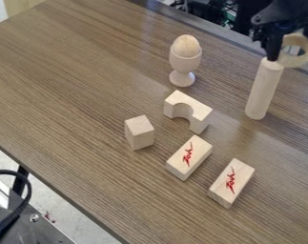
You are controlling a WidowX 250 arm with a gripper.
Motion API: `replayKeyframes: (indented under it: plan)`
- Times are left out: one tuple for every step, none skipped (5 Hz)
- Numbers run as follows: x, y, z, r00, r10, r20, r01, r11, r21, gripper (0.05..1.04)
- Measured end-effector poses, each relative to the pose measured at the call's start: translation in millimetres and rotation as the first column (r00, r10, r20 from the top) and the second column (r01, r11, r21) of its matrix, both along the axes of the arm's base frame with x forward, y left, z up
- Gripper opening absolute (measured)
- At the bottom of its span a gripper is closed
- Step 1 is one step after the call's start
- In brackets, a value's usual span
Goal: Picked a hollow circle and placed on top of a cylinder
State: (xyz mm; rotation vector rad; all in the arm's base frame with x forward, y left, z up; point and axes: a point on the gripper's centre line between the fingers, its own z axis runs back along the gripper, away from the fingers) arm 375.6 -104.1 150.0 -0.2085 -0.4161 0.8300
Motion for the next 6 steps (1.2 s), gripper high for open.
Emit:
replayKeyframes:
  plan:
    - [4, 6, -7.8, 1.000, 0.009, -0.019, -0.008, 1.000, 0.007, 0.773]
    - [7, 9, -8.6, 1.000, 0.010, -0.017, -0.010, 1.000, 0.007, 0.773]
    - [9, 12, -13.0, 1.000, 0.014, -0.027, -0.014, 1.000, 0.012, 0.773]
    - [10, 16, -13.5, 0.999, 0.024, -0.028, -0.023, 1.000, 0.011, 0.773]
    - [11, 16, -23.2, 0.999, 0.013, -0.051, -0.012, 1.000, 0.020, 0.773]
    - [11, 17, -23.8, 0.999, 0.016, -0.052, -0.015, 1.000, 0.020, 0.773]
